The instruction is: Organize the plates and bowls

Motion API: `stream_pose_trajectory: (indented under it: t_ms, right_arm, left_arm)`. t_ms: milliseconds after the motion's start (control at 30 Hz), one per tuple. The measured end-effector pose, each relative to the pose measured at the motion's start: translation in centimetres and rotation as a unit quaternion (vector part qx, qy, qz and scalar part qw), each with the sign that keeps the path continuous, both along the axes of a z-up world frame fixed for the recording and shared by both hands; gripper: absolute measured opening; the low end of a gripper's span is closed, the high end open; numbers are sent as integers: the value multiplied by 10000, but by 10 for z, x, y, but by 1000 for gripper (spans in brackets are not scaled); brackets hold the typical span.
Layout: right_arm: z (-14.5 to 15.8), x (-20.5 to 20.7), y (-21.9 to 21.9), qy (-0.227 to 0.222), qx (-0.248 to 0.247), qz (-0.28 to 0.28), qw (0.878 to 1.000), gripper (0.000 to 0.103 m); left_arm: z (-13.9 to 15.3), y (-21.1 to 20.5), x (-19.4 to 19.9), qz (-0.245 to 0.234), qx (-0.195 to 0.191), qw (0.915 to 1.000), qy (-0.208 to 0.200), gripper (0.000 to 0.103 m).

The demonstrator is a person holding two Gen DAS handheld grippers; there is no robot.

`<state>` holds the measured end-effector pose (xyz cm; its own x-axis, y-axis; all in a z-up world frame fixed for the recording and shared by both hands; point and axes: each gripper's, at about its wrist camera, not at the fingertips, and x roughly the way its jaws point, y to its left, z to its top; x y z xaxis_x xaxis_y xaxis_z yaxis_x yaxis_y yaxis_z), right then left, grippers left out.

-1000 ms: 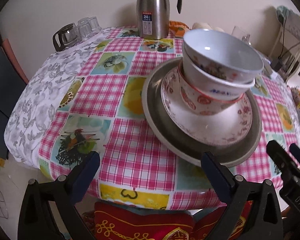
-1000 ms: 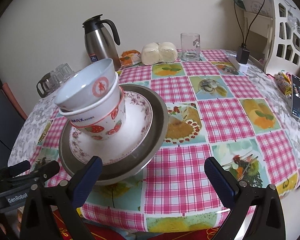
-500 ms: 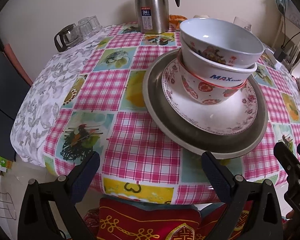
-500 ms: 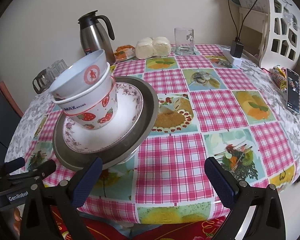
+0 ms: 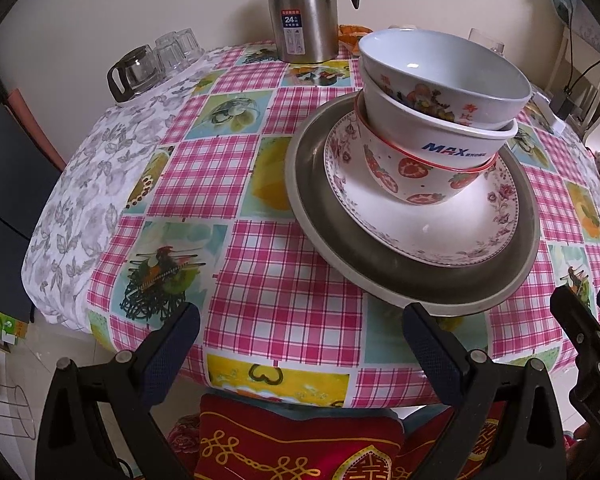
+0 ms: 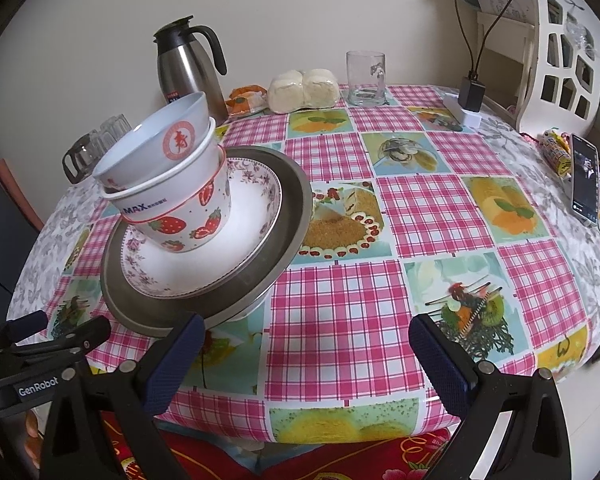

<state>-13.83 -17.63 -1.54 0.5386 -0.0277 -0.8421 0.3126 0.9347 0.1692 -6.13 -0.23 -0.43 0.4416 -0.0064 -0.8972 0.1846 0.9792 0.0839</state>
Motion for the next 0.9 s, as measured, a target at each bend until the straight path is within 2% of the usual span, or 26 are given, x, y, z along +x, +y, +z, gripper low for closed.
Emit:
stream_pose_trajectory:
  t_ms: [900]
  right_arm:
    - [-6, 4, -3, 72, -34, 3, 10000, 103]
  left_arm:
    - [-3, 3, 7, 55, 34, 10000, 73, 101]
